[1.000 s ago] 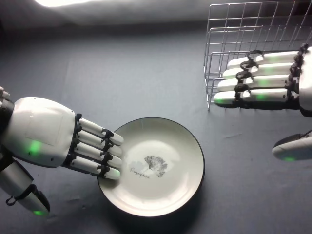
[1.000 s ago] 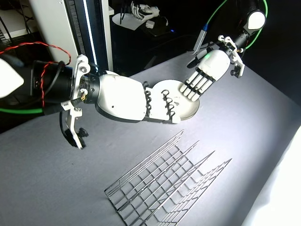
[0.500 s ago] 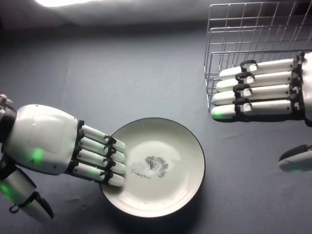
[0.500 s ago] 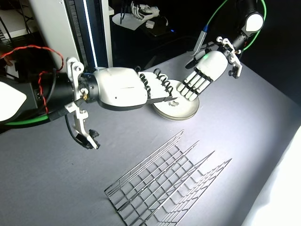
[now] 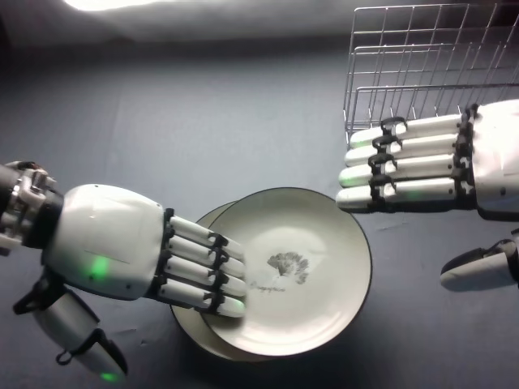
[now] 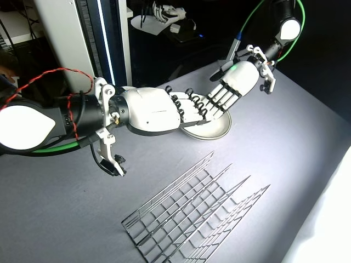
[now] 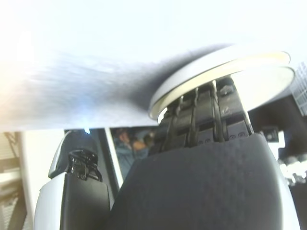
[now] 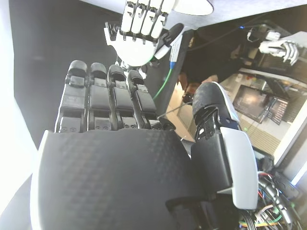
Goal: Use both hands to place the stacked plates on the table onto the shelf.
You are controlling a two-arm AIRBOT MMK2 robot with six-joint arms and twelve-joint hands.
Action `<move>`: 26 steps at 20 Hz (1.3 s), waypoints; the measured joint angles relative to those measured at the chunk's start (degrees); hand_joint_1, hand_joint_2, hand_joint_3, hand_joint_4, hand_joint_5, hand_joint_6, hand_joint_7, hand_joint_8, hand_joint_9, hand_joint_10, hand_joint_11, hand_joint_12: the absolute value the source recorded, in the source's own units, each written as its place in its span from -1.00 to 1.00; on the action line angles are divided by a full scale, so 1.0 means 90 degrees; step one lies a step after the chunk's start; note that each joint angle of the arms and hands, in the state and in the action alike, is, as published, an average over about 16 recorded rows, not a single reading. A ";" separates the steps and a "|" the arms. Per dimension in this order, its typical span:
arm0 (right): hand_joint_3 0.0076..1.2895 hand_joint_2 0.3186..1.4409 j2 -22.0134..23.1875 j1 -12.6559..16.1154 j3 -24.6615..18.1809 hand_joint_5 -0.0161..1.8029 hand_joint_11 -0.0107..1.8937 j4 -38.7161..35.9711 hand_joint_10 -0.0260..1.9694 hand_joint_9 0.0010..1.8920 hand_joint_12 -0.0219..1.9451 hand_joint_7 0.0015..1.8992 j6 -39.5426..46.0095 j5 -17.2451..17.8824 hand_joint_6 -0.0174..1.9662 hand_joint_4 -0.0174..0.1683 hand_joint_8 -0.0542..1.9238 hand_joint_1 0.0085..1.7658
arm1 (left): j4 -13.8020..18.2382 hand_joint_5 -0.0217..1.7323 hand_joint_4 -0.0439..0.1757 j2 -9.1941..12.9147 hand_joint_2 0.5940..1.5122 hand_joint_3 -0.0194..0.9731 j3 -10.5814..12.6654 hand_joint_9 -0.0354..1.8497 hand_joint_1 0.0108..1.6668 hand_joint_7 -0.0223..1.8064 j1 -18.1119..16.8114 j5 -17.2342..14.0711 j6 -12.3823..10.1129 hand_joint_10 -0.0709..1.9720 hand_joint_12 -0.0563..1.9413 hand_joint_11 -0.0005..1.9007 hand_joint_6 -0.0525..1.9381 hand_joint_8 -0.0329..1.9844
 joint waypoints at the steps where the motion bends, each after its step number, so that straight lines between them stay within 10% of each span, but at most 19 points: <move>1: -0.99 0.81 -0.0019 -0.0010 0.0007 -0.96 -0.96 0.0002 -0.97 -0.98 -0.98 -0.98 0.0001 -0.0027 -0.97 -0.80 -0.93 -0.99 | -0.0032 -0.99 -0.66 -0.0049 0.25 -0.93 -0.0013 -0.96 -0.99 -0.99 -0.0006 0.0034 0.0003 -0.93 -0.92 -0.98 -0.97 -0.99; 9: -0.99 0.79 -0.0086 -0.0081 0.0021 -0.96 -0.96 0.0013 -0.97 -0.98 -0.85 -0.98 0.0006 -0.0157 -0.97 -0.80 -0.93 -0.92 | -0.0226 -0.99 -0.64 -0.0383 0.23 -0.93 -0.0072 -0.96 -0.99 -0.99 -0.0101 0.0248 0.0015 -0.94 -0.92 -0.98 -0.97 -0.99; 26: -0.99 0.28 -0.0346 -0.0080 0.0020 -0.75 -0.99 0.0070 -0.70 -0.84 0.31 -0.74 0.0006 -0.0403 -0.95 -0.82 -0.93 0.45 | -0.0257 -0.99 -0.62 -0.0513 0.16 -0.93 -0.0071 -0.96 -0.99 -0.99 -0.0202 0.0334 0.0012 -0.94 -0.92 -0.98 -0.96 -0.99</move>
